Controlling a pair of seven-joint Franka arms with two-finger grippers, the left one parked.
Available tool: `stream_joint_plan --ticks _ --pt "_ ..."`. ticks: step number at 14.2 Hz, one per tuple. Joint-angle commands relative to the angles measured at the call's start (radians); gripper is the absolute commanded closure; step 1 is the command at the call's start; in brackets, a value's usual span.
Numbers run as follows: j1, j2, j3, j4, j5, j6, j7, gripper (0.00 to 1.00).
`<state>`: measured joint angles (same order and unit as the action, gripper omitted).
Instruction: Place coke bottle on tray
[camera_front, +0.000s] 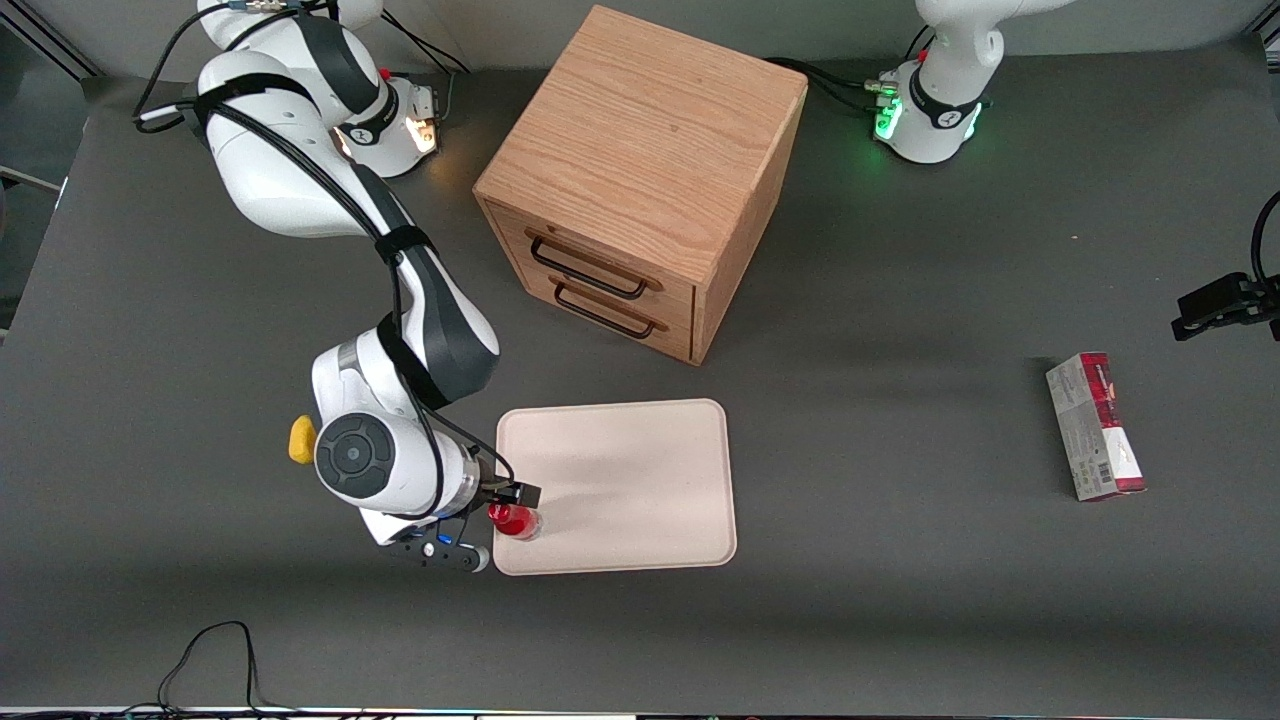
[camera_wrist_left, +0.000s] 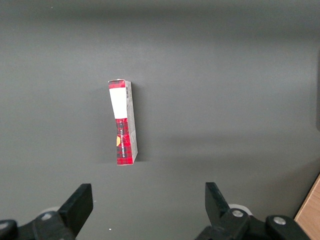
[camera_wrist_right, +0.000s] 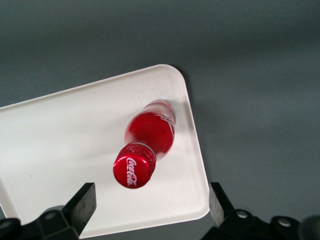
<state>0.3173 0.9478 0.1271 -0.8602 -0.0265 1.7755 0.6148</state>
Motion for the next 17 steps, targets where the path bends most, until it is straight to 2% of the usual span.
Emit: stream_joint_plan --ticks 1,12,14,17 --pt "0.014 0.009 -0.001 0.029 -0.023 0.001 0.029 0.00" --pt "0.012 -0.032 -0.001 0.024 -0.023 -0.057 0.029 0.00" --pt "0.006 -0.099 -0.003 -0.055 -0.023 -0.085 0.016 0.00" --pt "-0.038 -0.283 -0.003 -0.288 -0.010 -0.080 -0.055 0.00"
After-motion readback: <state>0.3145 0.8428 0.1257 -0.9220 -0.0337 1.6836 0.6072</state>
